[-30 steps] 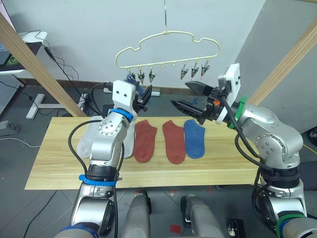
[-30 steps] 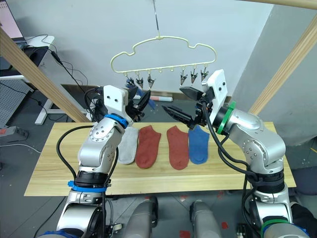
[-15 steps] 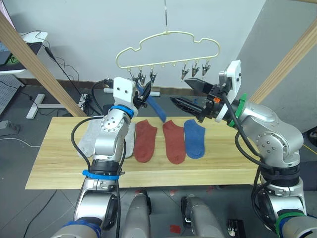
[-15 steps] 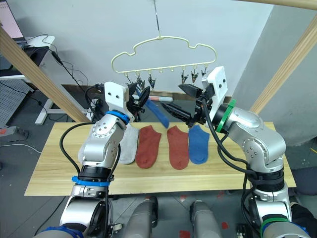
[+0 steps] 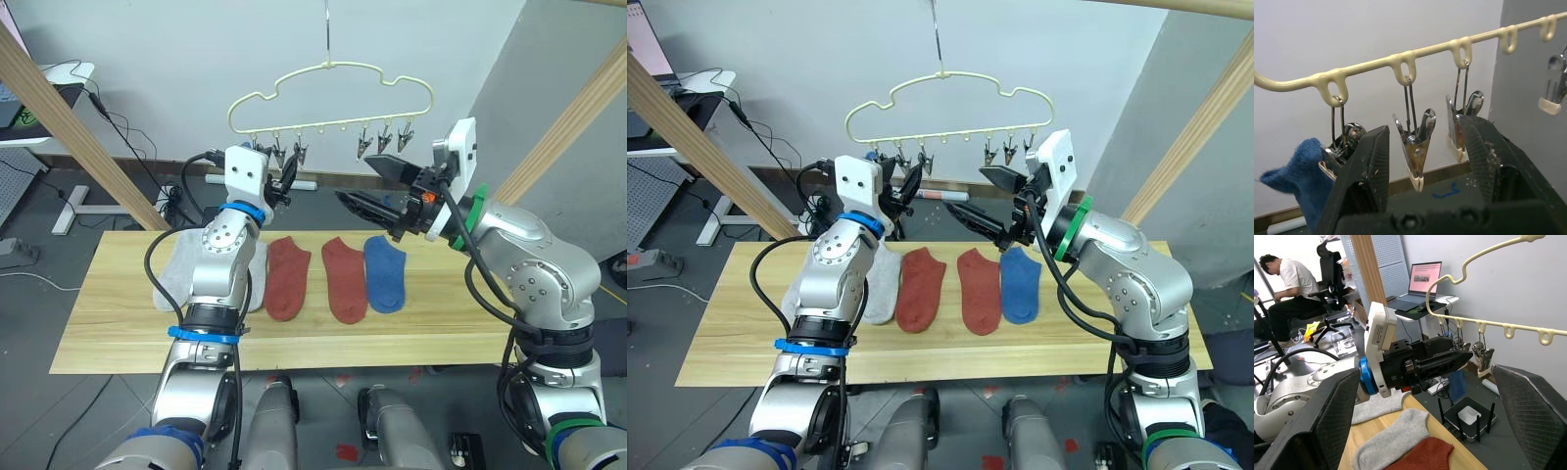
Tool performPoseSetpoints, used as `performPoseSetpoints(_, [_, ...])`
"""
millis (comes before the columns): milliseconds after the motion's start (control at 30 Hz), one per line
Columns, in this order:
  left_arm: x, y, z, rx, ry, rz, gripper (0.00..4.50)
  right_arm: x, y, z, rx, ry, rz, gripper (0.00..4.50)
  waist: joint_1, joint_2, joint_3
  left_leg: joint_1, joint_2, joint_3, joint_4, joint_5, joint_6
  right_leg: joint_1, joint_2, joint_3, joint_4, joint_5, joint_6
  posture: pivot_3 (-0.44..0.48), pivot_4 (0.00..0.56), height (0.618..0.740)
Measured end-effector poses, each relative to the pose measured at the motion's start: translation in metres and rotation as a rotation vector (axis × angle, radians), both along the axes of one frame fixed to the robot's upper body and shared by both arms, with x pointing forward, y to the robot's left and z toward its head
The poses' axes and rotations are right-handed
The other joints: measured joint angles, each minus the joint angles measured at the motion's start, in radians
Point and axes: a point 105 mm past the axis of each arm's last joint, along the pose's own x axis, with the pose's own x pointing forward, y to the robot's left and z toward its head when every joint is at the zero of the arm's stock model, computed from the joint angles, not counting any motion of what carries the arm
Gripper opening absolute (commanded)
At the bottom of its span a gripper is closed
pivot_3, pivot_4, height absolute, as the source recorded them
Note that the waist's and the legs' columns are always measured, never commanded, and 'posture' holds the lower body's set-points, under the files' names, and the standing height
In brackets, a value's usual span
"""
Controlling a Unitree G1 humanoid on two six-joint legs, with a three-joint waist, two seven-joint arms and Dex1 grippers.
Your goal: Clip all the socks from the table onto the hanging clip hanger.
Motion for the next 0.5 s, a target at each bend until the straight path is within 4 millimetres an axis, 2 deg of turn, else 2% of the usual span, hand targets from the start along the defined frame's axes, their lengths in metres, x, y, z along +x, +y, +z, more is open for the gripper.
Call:
performPoseSetpoints(167, [0.0034,-0.0002,0.0022,0.01,-0.011,0.006,2.49,0.0002,-0.0002,0.0002,0.0,0.0,-0.002,4.5,-0.001,0.0,0.0,0.0,0.0,0.0,0.0,0.0,0.0,0.0,0.0,0.0,0.0,0.0,0.0,-0.014,0.258,0.74])
performPoseSetpoints(267, [0.0065,0.0019,0.0022,0.016,-0.014,0.026,1.92,0.0009,-0.0006,0.0003,0.001,0.0,-0.01,4.5,-0.002,0.0,0.0,0.0,0.0,0.0,0.0,0.0,0.0,0.0,0.0,0.0,0.0,0.0,0.0,-0.014,0.258,0.74])
performPoseSetpoints(367, [0.0076,0.003,0.0017,0.02,-0.013,0.032,1.09,0.0014,-0.0009,0.0003,0.002,0.0,-0.015,4.5,-0.003,0.0,0.0,0.0,0.0,0.0,0.0,0.0,0.0,0.0,0.0,0.0,0.0,0.0,0.0,-0.014,0.258,0.74])
performPoseSetpoints(500, [0.0078,0.0031,0.0008,0.02,-0.015,0.033,1.09,0.0018,-0.0016,0.0003,0.0,0.0,-0.02,4.5,-0.003,0.0,0.0,0.0,0.0,0.0,0.0,0.0,0.0,0.0,0.0,0.0,0.0,0.0,0.0,-0.021,0.258,0.74])
